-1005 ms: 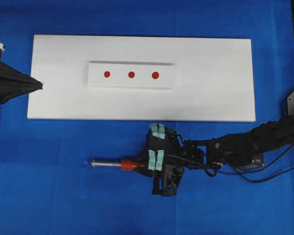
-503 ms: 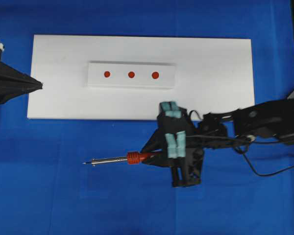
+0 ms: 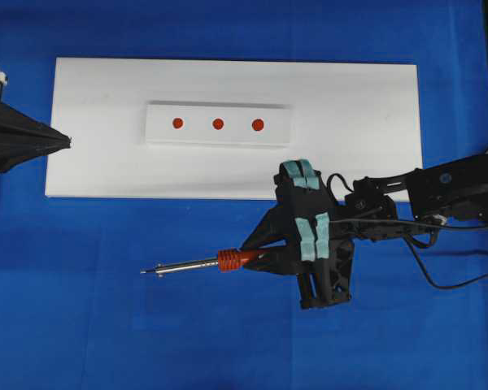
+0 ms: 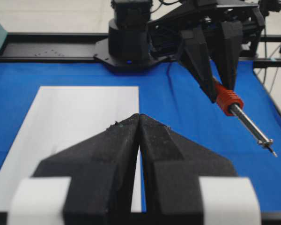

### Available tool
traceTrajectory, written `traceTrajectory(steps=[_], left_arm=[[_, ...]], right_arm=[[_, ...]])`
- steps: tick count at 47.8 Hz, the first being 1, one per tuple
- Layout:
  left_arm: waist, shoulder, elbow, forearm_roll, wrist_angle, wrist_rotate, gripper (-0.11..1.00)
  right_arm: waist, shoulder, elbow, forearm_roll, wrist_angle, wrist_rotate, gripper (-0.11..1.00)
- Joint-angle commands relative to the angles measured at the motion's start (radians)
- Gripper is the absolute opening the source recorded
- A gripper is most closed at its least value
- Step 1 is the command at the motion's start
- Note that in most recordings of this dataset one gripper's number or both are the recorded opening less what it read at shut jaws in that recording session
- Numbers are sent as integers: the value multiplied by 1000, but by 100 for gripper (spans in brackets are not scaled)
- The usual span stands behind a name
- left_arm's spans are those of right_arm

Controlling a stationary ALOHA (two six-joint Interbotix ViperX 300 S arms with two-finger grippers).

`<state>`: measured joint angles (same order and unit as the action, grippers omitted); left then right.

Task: Touch the tip of the soldering iron to the mark.
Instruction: 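Lift the soldering iron and carry it over the dotted strip, then lower the iron tip onto the leftmost red dot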

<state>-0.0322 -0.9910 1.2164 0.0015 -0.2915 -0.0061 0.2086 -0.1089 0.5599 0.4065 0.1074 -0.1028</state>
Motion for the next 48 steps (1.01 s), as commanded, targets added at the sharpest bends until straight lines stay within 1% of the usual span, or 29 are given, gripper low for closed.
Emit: traceTrajectory(steps=[1,6,11,19,22,31,39,48], left_arm=[[2,5,-11,2,-6,2,0],[2,5,-9,2,-6,2,0],[2,5,-9,2,-6,0,0],[2,5,-9,2,-5,0,0],[2,5,-9,2,-5,0,0],[2,5,-8,2,-5,0,0],[2,5,-8,2,-5,0,0],[2,5,-8,2,-5,0,0]], right_arm=[[-31,-28,-28,-21,8,-2,6],[-80,-29,-28,-58,38,-3,6],[-143,-29,-32,-107,84,-3,6],[-241,-29,-40,-204,143,-3,6],[-278,-29,-43,-236,153,-5,6],[-354,-28,-57,-314,164,-12,6],[-397,-15,-77,-365,178,-14,6],[-417,2,-100,-385,206,-15,6]])
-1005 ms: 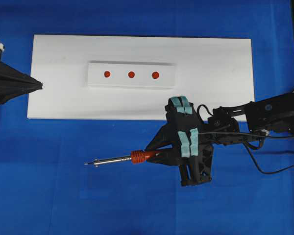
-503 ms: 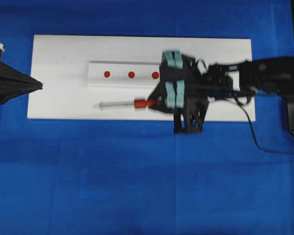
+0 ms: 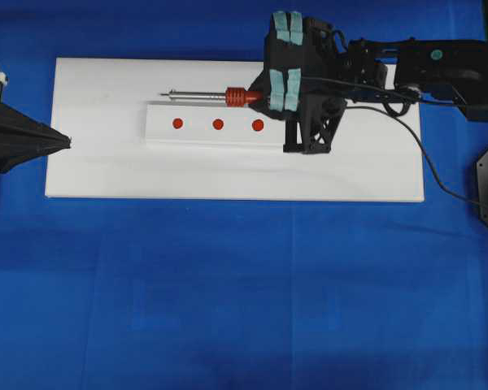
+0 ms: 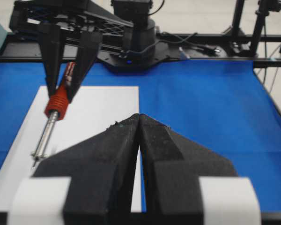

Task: Touch the tip of the soldering iron to the mark.
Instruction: 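Lower the iron tip onto the leftmost red dot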

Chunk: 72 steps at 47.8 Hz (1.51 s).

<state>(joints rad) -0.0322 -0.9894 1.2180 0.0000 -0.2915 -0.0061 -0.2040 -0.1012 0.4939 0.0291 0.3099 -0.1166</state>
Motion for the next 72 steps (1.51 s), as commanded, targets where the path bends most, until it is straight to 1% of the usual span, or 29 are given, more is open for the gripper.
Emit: traceTrajectory(steps=[1,8,13,27,33,72], left_arm=[[2,3,-9,3,-5,0,0],[2,3,-9,3,-5,0,0],[2,3,-9,3,-5,0,0],[2,3,-9,3,-5,6,0],[2,3,-9,3,-5,6,0],[2,3,-9,3,-5,6,0]], right_arm=[[-5,-6,-35,-9,5,-2,6],[-6,0,-41,-9,8,-2,6],[-6,2,-44,-9,35,-2,6],[-6,31,-83,-9,219,0,6],[-6,41,-100,-9,258,0,6],[-6,49,-110,-9,264,8,6]])
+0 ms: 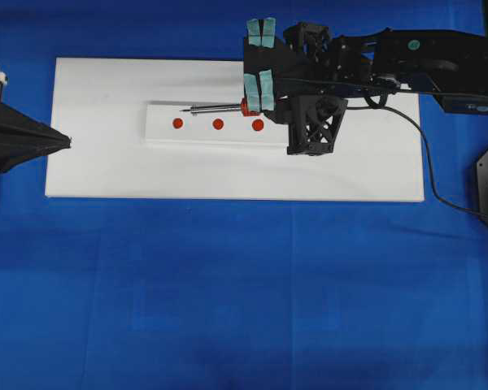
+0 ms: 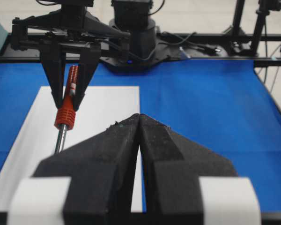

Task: Touch the tip of the soldering iron to the mark.
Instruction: 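Lower the iron tip onto the leftmost red dot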

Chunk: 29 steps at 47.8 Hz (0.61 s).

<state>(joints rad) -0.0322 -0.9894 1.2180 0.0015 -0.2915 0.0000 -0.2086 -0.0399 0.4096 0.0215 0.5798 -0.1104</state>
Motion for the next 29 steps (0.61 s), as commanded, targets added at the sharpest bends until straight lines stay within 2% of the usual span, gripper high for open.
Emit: traceTrajectory(steps=[1,11,29], left_arm=[[2,3,-9,2,-5,2,0],[2,3,-9,2,-6,2,0],[2,3,-9,2,-6,2,0]], right_arm=[[-2,-12,-26,-2,-6,2,6],[-2,-11,-26,-2,-6,3,6],[-8,71,-35,-2,-35,5,6]])
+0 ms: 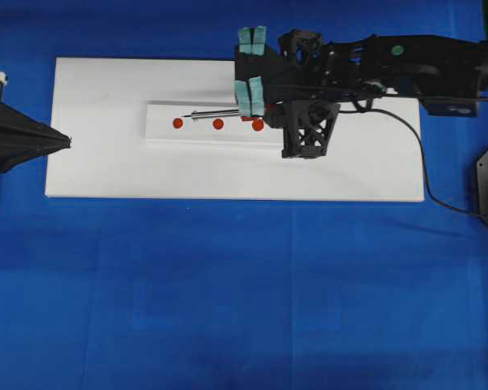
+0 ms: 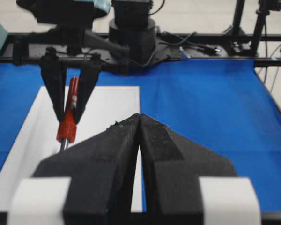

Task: Touch the tip of the soldering iron to the mark.
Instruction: 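Lower the iron tip onto the leftmost red dot, then hold the iron tip against the leftmost red dot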

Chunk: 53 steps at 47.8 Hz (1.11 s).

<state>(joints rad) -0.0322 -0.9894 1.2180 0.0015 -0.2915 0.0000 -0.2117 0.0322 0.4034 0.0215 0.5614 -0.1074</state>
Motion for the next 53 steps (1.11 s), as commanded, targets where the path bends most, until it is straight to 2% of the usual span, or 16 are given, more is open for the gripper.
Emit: traceTrajectory(steps=[1,20,53], left_arm=[[2,3,-11,2,-5,2,0],[2,3,-9,2,-5,5,0],[2,3,-9,2,-6,8,0]], right_arm=[[-6,3,-28,-2,-20,2,6],[-9,78,-29,-2,-58,2,6],[-15,86,-29,-2,-66,3,6]])
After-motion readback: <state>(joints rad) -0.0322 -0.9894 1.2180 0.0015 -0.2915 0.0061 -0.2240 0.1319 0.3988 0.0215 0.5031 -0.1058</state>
